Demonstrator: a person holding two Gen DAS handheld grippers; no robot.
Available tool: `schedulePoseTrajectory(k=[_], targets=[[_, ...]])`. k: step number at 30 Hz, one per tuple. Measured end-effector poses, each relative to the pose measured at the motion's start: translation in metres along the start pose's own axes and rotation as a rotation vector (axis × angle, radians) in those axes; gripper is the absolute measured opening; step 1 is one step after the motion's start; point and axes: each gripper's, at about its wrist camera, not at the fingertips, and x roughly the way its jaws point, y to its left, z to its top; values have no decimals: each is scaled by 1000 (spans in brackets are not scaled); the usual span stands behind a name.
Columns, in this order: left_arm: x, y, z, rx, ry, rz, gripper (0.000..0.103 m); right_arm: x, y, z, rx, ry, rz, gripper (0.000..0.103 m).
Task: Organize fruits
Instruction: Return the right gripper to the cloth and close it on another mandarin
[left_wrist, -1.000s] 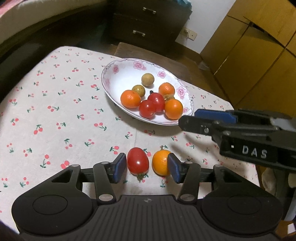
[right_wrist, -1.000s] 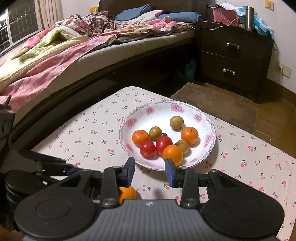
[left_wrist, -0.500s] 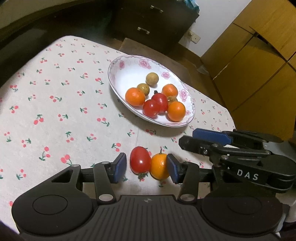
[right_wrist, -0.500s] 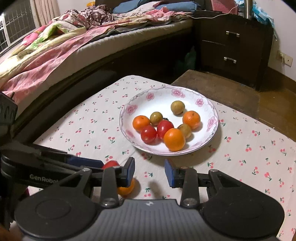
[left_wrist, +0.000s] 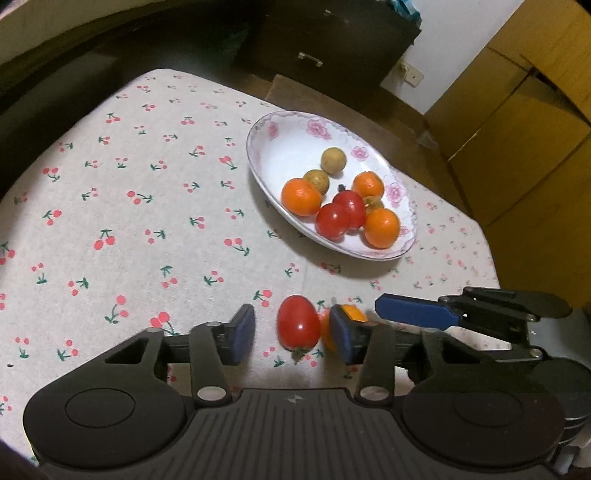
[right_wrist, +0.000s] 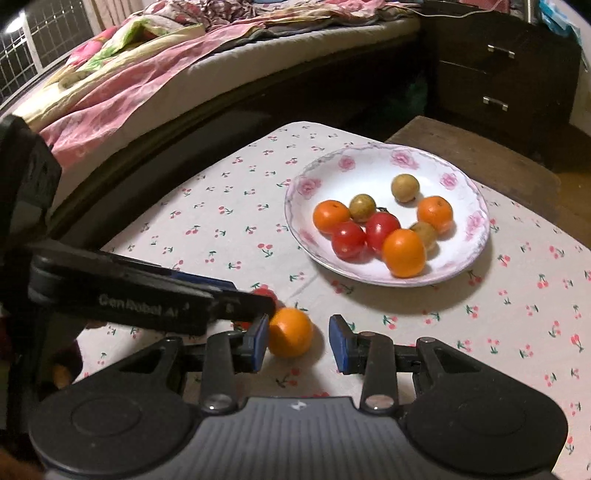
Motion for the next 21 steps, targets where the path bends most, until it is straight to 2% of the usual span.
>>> schedulePoseTrajectory(k=[4, 8, 17, 21], targets=[[2, 2, 1, 7, 1, 19, 47, 14, 1, -1, 3, 19, -13, 26], [3, -4, -1, 35, 12, 3, 53, 23, -5, -5, 4, 46, -27, 26], [7, -15, -3, 83, 2, 31, 53, 15, -7, -9, -30, 30, -57, 25], [8, -20, -4, 110, -8, 67, 49, 10, -13, -11, -29, 28, -81, 24]])
